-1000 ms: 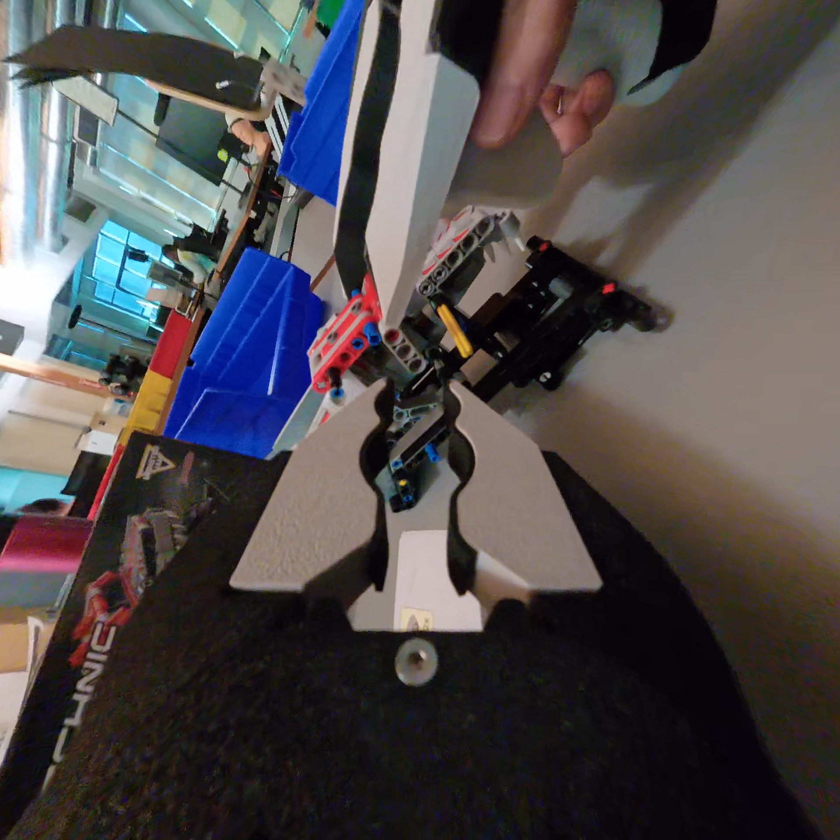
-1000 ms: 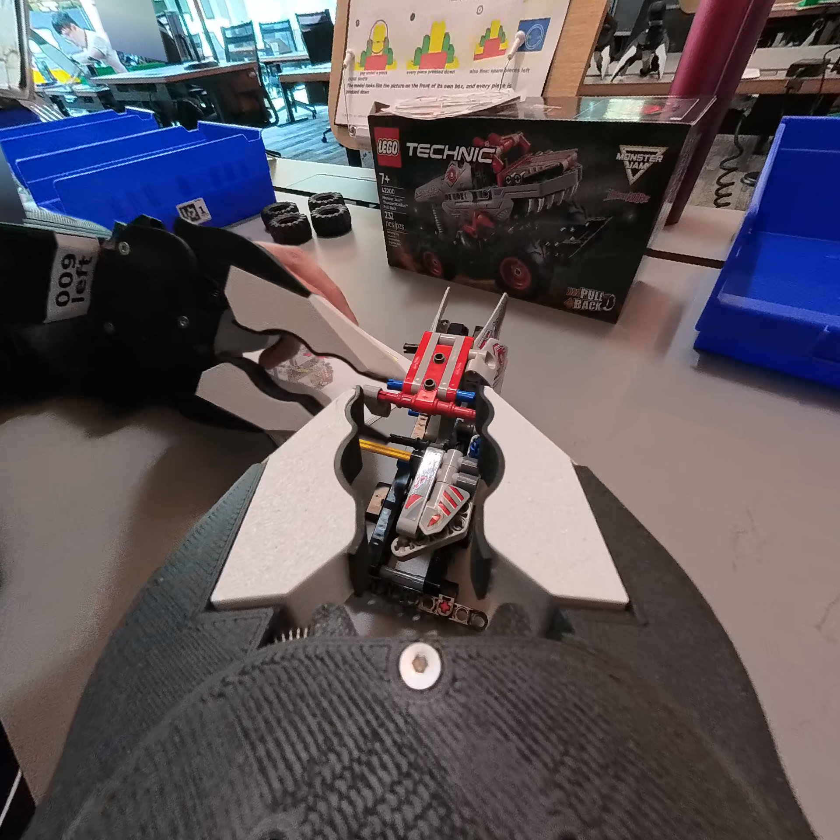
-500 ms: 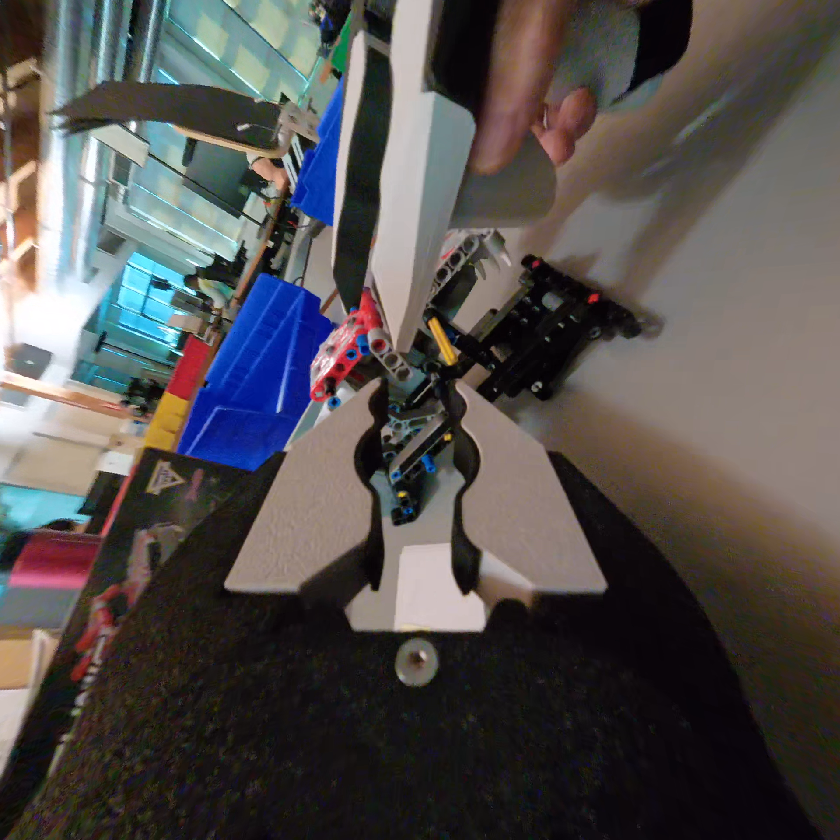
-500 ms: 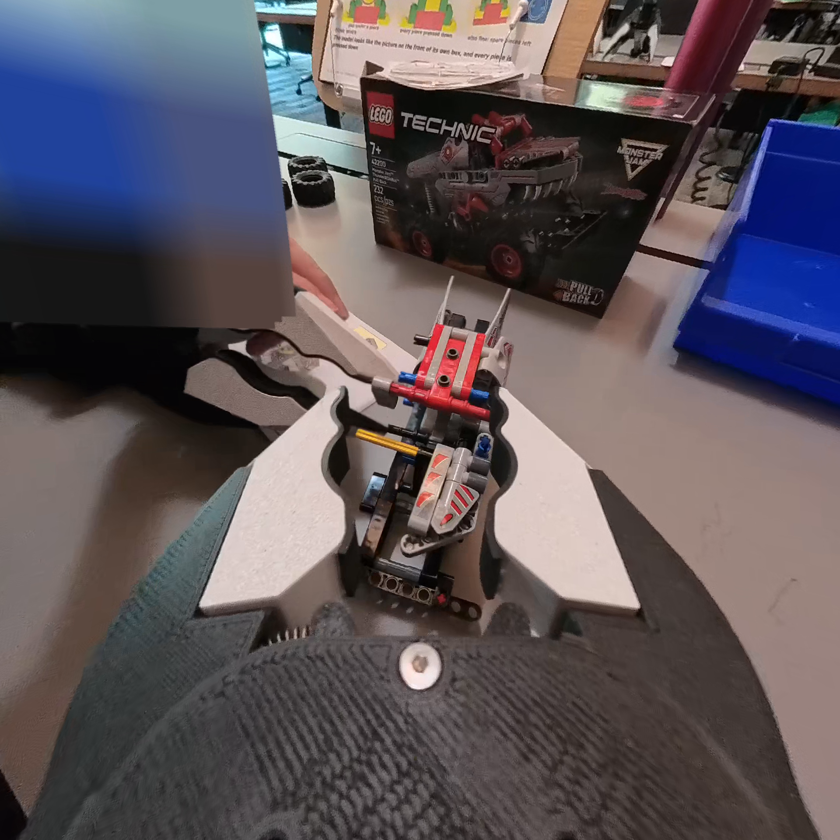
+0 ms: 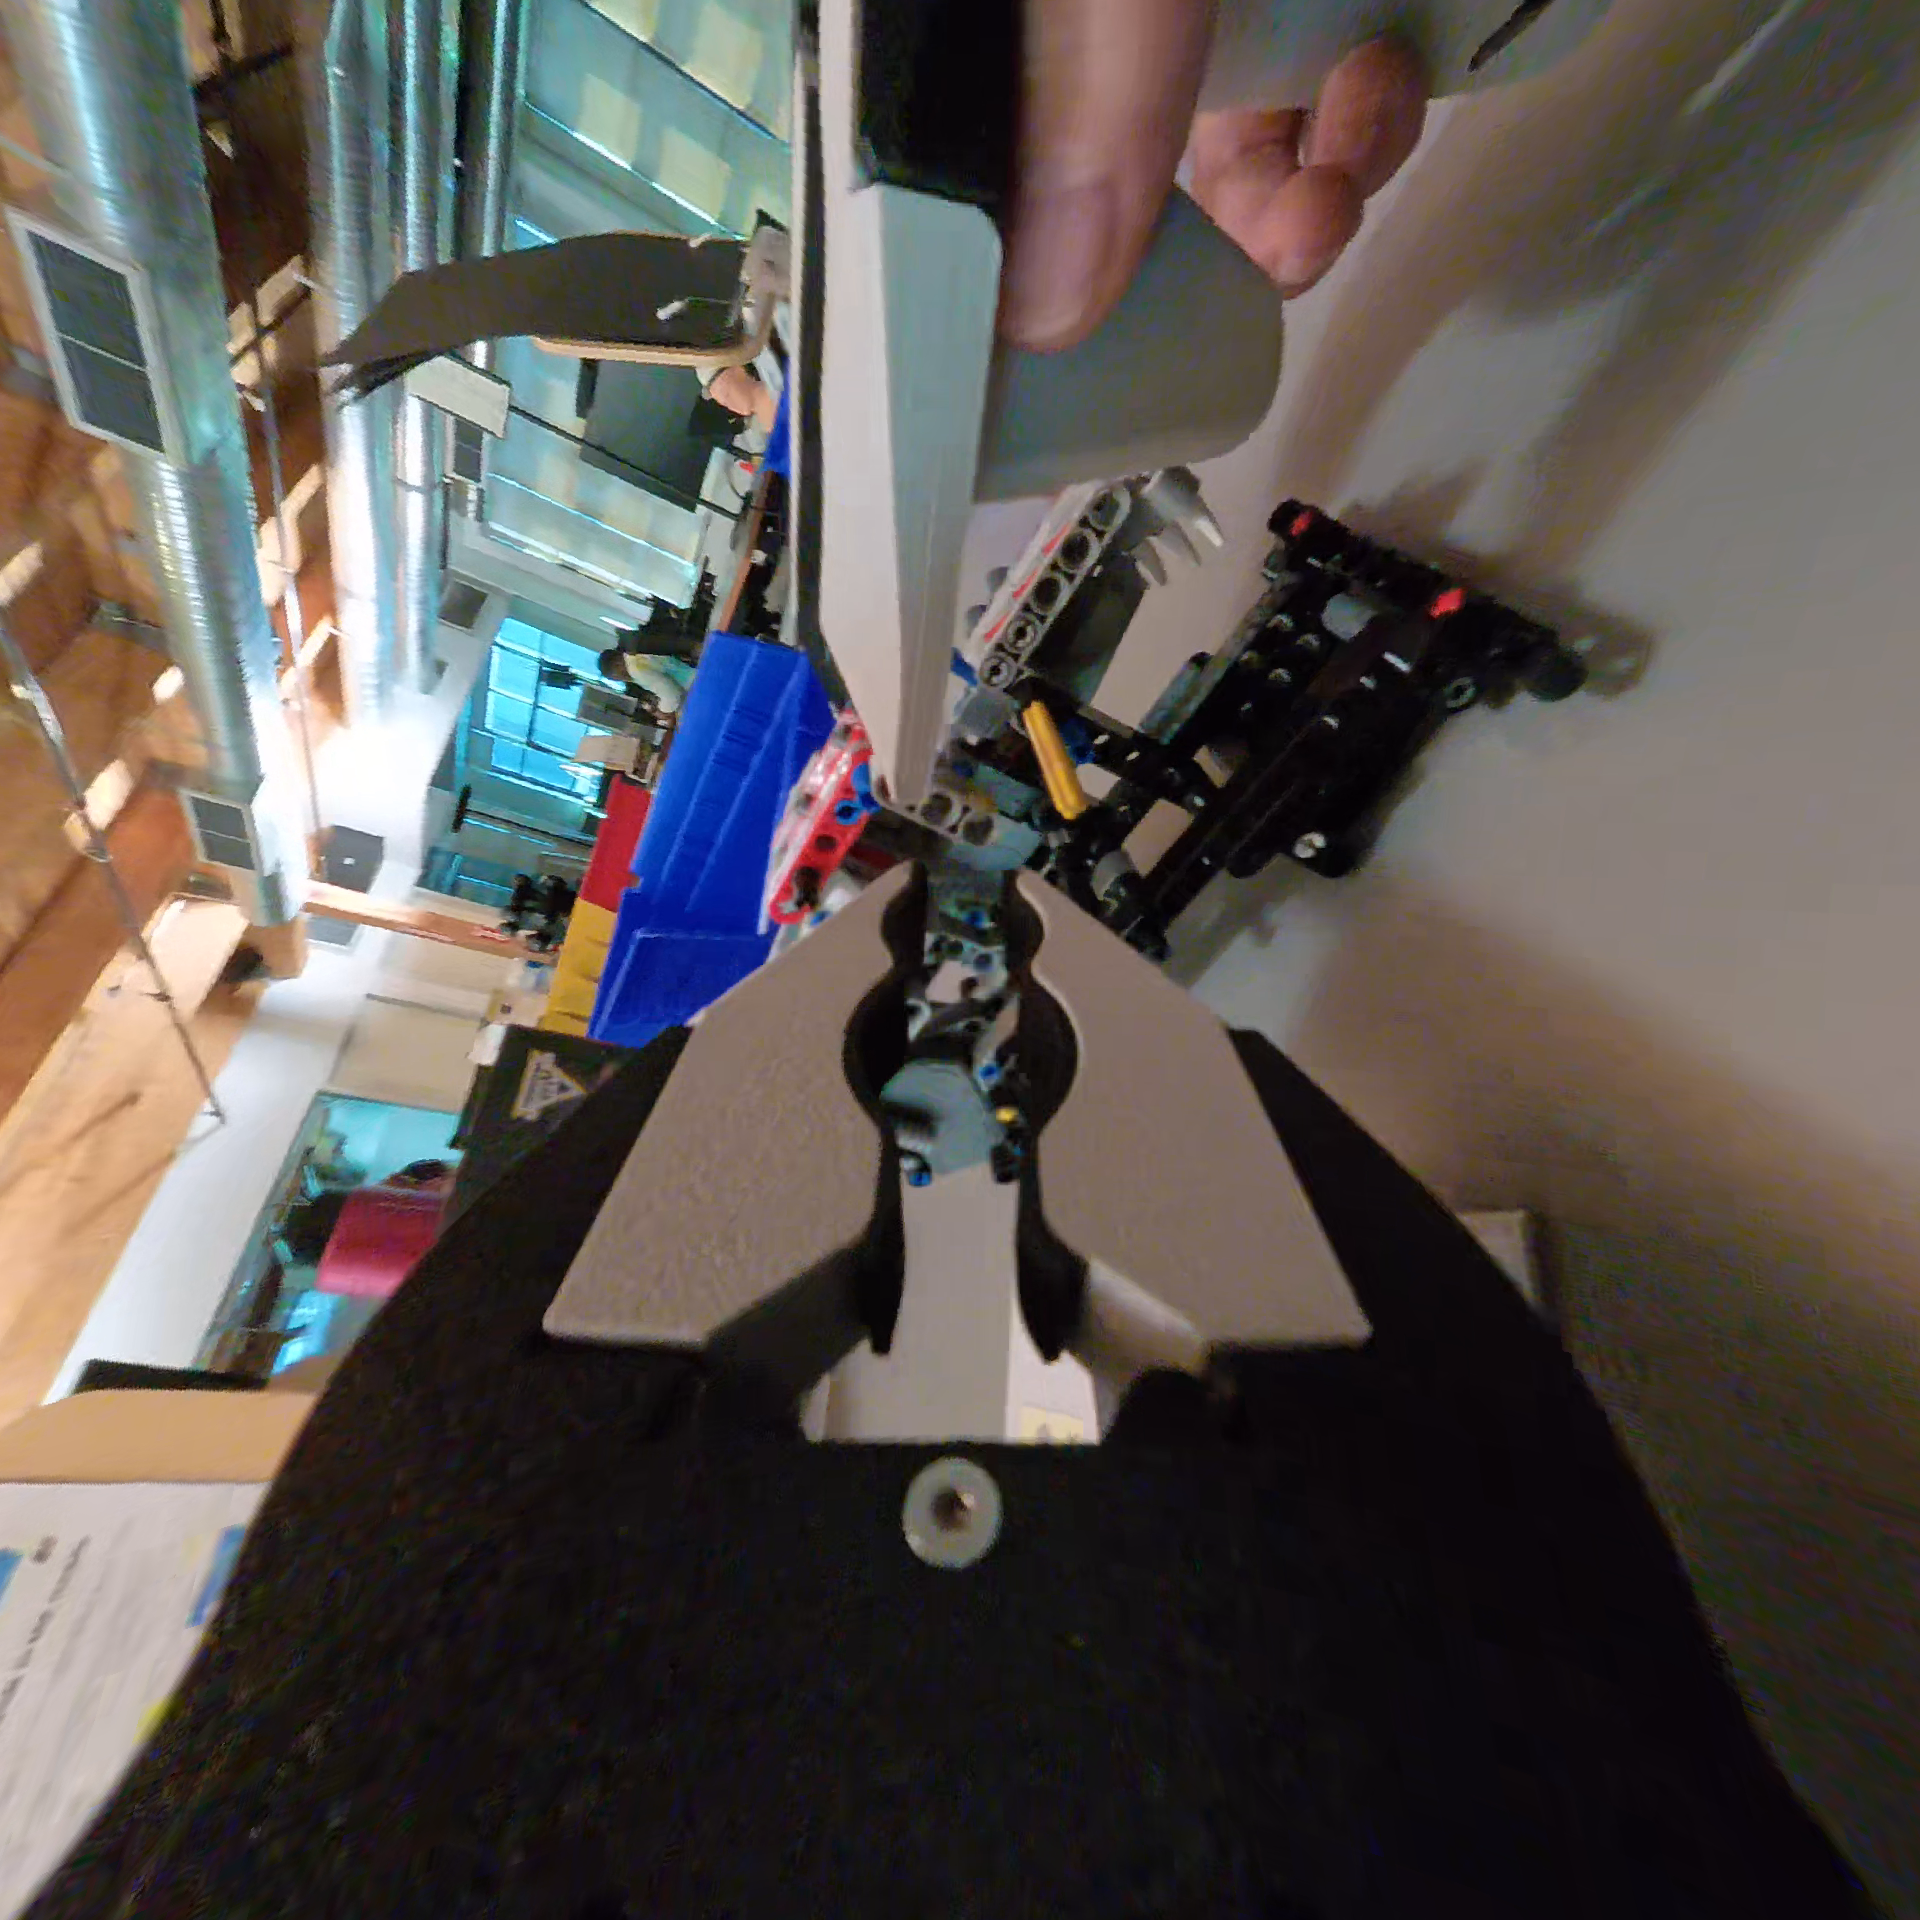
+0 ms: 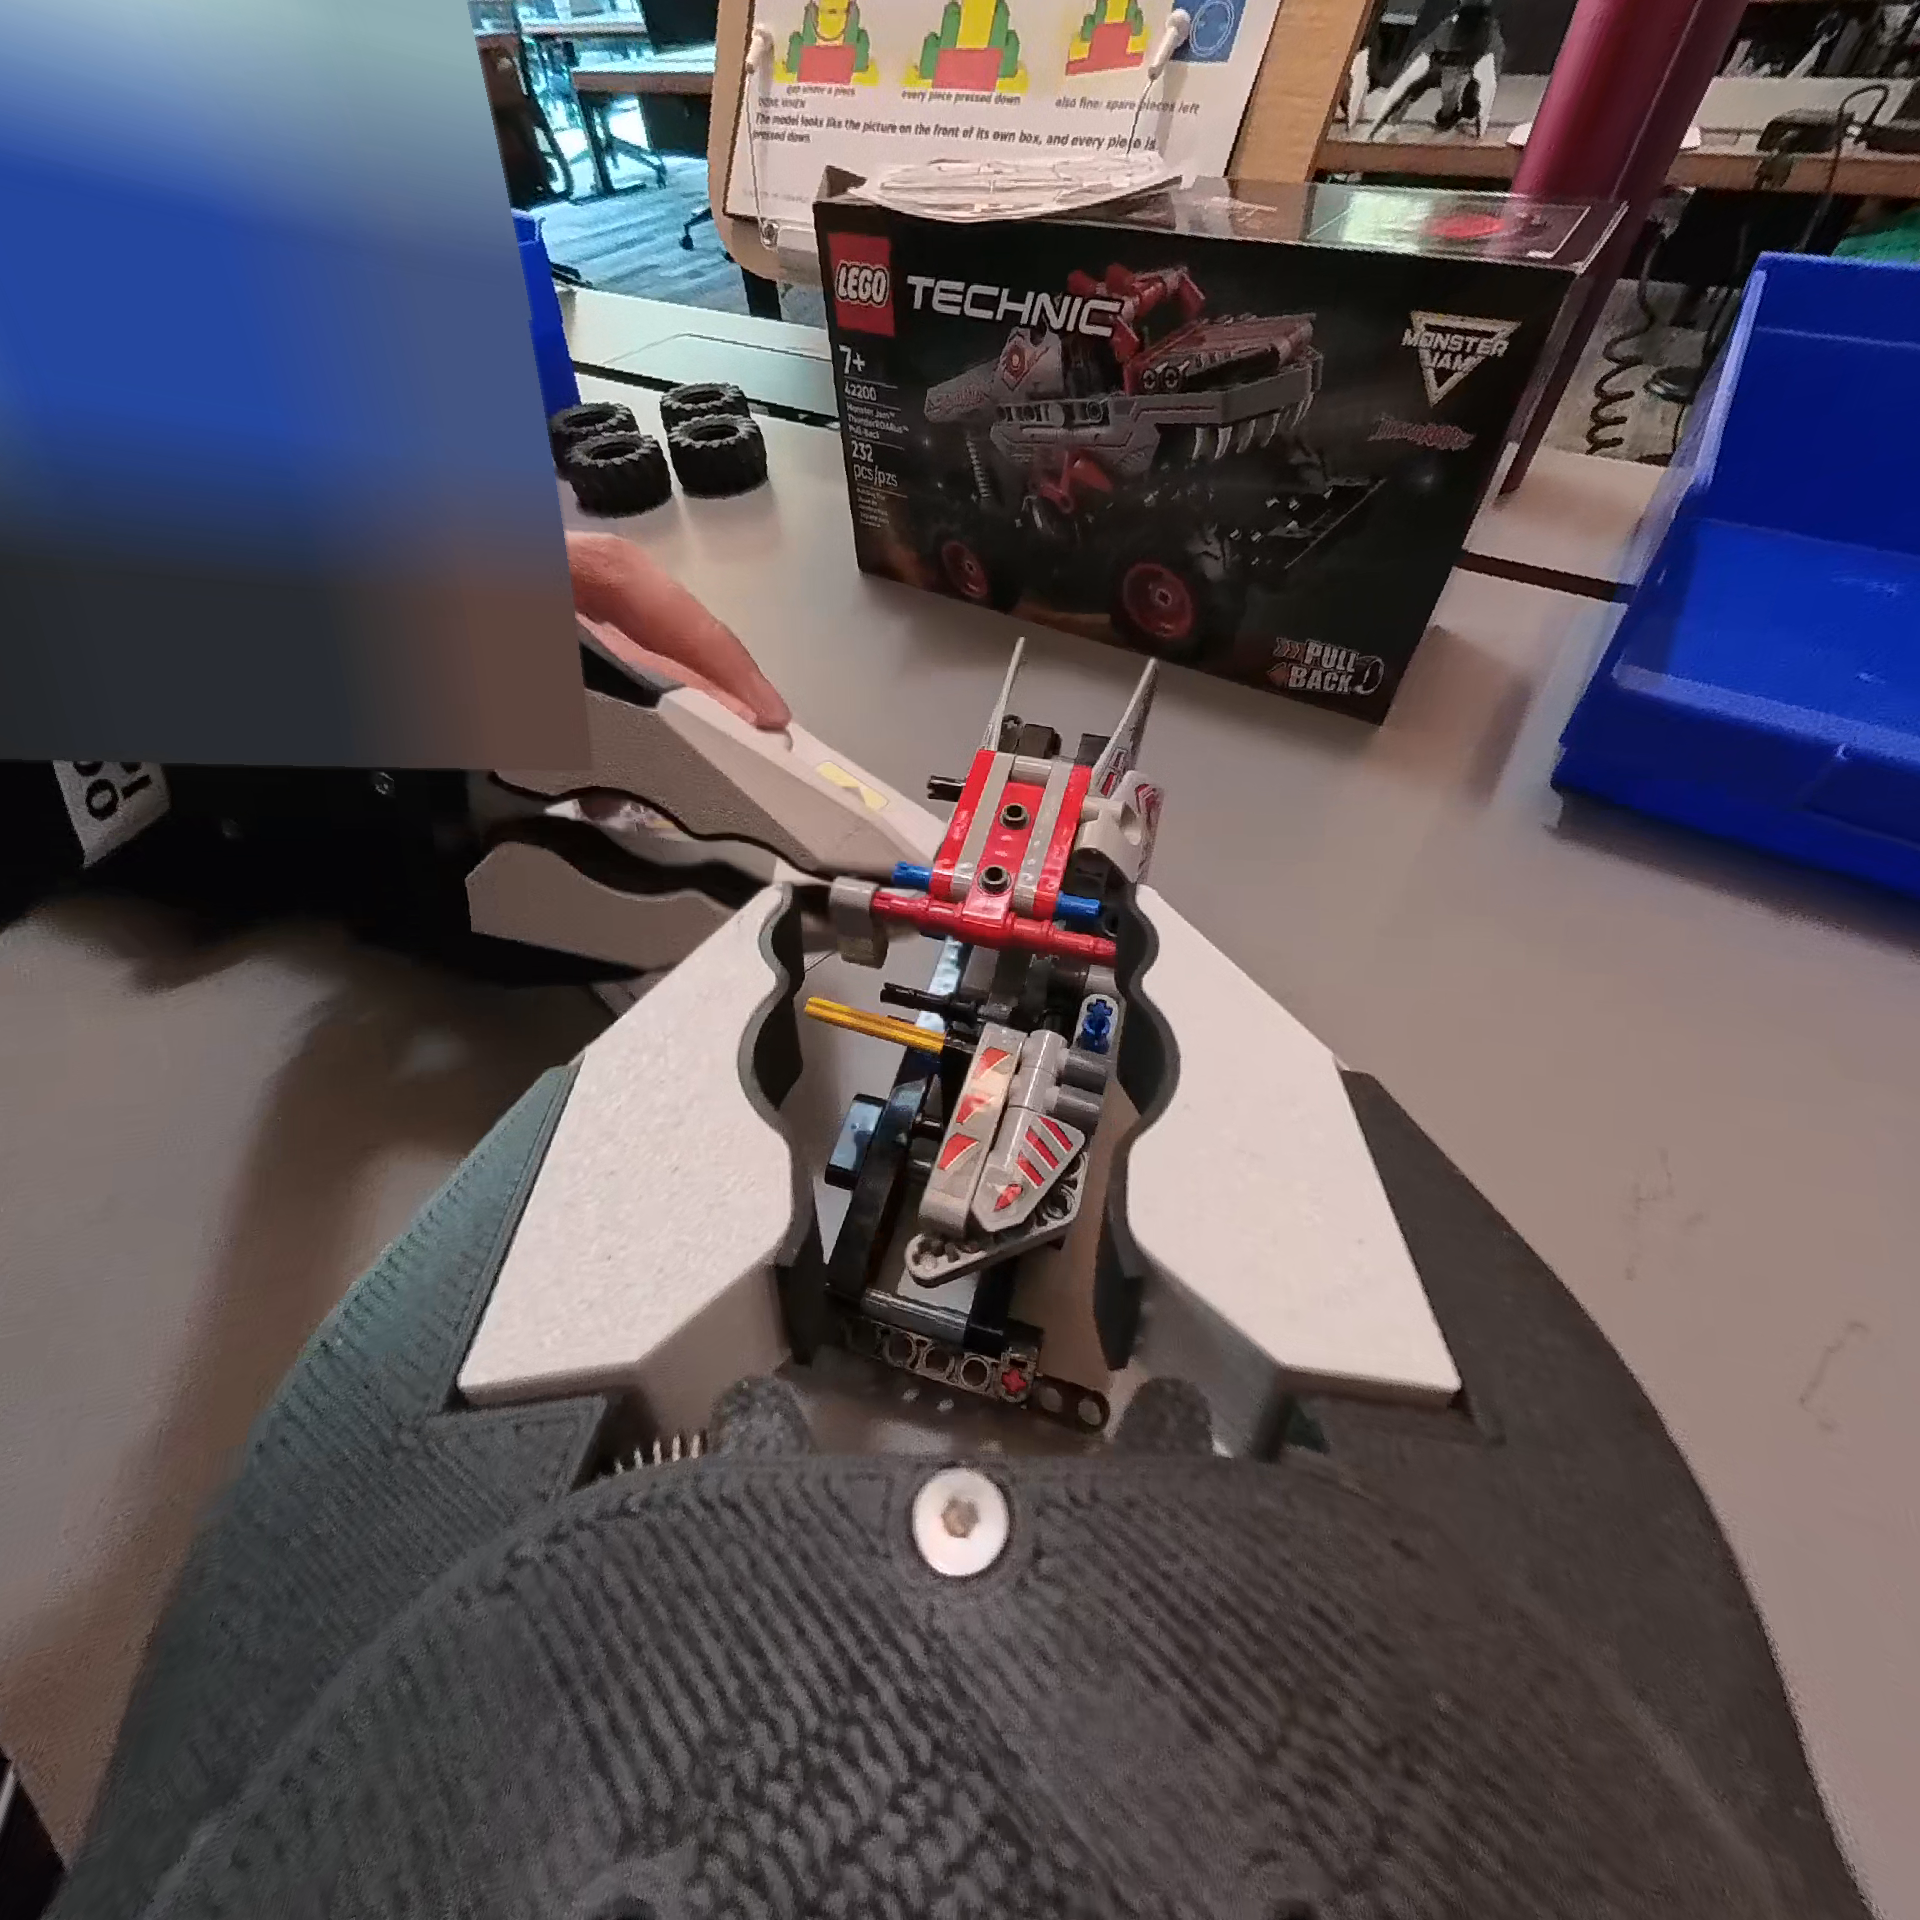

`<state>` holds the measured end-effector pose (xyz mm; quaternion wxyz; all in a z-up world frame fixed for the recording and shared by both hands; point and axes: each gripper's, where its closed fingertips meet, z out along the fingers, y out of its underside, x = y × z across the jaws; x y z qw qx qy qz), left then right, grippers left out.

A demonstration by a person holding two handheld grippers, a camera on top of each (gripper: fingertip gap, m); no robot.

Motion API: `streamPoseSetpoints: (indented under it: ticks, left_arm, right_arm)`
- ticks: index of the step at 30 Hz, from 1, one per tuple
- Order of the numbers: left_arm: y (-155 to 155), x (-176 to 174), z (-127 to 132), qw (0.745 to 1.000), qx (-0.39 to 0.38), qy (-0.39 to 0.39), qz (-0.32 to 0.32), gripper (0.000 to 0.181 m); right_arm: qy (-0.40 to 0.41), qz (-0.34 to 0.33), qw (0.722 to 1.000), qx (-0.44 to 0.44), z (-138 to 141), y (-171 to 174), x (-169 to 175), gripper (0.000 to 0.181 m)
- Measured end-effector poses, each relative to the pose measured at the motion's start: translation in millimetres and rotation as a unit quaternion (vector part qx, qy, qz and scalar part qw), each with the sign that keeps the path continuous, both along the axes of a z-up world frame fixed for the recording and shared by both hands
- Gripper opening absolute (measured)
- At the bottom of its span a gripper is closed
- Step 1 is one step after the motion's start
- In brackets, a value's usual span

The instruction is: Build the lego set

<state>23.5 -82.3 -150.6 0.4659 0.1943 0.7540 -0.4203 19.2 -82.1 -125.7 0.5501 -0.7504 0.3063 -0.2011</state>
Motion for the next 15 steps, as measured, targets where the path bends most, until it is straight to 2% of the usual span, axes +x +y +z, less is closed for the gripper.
streamPoseSetpoints:
  ticks: [8, 12, 15]
  left_arm:
    - [-5, -18, -6, 0.981, -0.033, 0.179, -0.059, 0.032]
    - [-4, -13, -1, 0.984, -0.052, 0.164, -0.048, 0.003]
    - [-3, -12, -4, 0.989, -0.037, 0.140, -0.043, 0.003]
  right_arm:
    - [-0.001, -0.002, 1.000, -0.002, 0, -3, 0, 0.058]
    - [0.000, -0.002, 1.000, 0.001, 0, -3, 1, 0.059]
    - [0.001, 0.002, 1.000, 0.004, 0, -3, 0, 0.056]
